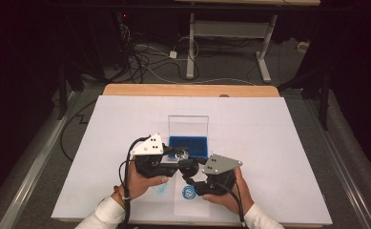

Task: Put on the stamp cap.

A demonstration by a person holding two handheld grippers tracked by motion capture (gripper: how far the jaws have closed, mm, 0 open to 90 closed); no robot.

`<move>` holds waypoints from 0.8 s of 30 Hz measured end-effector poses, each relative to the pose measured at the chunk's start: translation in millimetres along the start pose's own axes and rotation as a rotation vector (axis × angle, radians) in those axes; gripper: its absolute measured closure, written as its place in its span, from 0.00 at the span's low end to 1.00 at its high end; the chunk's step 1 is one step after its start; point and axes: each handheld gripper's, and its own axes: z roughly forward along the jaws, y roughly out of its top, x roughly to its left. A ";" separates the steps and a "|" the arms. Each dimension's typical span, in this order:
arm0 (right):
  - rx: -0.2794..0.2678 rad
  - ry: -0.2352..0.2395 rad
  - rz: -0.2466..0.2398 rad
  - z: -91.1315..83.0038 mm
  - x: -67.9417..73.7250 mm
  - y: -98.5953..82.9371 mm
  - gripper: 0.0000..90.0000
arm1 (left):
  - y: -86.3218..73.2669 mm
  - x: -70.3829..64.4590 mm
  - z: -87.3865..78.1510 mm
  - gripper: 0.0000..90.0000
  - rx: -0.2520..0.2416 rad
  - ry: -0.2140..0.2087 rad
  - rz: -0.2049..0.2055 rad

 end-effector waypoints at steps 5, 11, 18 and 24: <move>0.010 0.006 -0.001 1.9 0.1 -1.4 0.35 | 2.7 -0.3 -3.7 0.61 -0.012 0.004 0.003; 0.018 -0.002 -0.010 1.8 -0.3 -1.8 0.29 | 3.7 0.9 -7.7 0.61 -0.012 0.027 0.007; 0.035 -0.012 -0.020 1.5 -0.9 -6.1 0.29 | 5.9 0.8 -13.8 0.61 -0.008 0.052 0.017; 0.030 -0.030 -0.039 -4.6 -2.7 -9.4 0.29 | 4.3 1.0 -16.8 0.61 0.013 0.084 0.028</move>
